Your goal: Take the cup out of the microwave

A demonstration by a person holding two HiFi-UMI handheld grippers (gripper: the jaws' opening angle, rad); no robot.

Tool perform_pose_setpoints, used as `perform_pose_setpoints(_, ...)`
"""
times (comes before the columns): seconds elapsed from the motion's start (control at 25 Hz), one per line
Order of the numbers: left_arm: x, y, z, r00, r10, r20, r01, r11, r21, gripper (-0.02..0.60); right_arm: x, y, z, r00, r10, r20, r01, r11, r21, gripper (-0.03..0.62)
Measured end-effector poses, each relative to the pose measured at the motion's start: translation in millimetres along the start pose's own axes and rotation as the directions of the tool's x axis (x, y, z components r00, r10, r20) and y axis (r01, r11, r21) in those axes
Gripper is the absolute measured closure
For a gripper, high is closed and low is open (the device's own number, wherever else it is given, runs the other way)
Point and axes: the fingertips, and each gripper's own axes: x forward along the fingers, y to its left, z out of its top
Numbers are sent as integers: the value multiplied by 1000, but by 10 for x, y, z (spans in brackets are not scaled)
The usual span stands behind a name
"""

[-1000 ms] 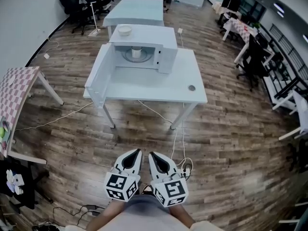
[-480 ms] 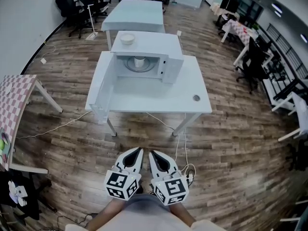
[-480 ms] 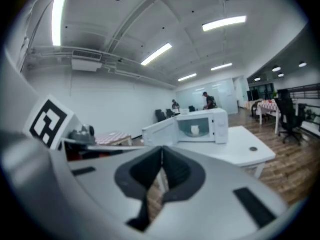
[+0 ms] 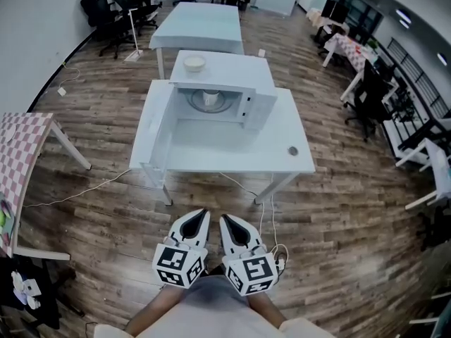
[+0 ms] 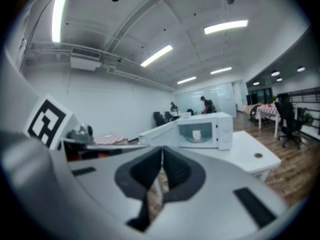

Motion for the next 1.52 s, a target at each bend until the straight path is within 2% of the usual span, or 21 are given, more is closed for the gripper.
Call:
perform_pose_setpoints(0.48, 277, 176, 55, 1000, -9, -9, 9, 1000, -7, 566, 284, -84, 54, 1000, 28, 2, -28, 1000, -11, 571)
perform_pose_setpoints(0.72, 514, 296, 105, 1000, 7, -29, -7, 1000, 6, 566, 511, -255, 92, 999, 36, 2, -36, 999, 17, 571)
perform_pose_setpoints(1.12, 1116, 488, 148, 997, 22, -71, -22, 1000, 0, 566, 1002, -708, 174, 998, 61, -13, -60, 996, 61, 571)
perform_pose_setpoints(1.52, 1831, 677, 418, 997, 64, -40, -63, 998, 15, 566, 1527, -1254, 501, 993, 118, 4, -118, 992, 35, 571)
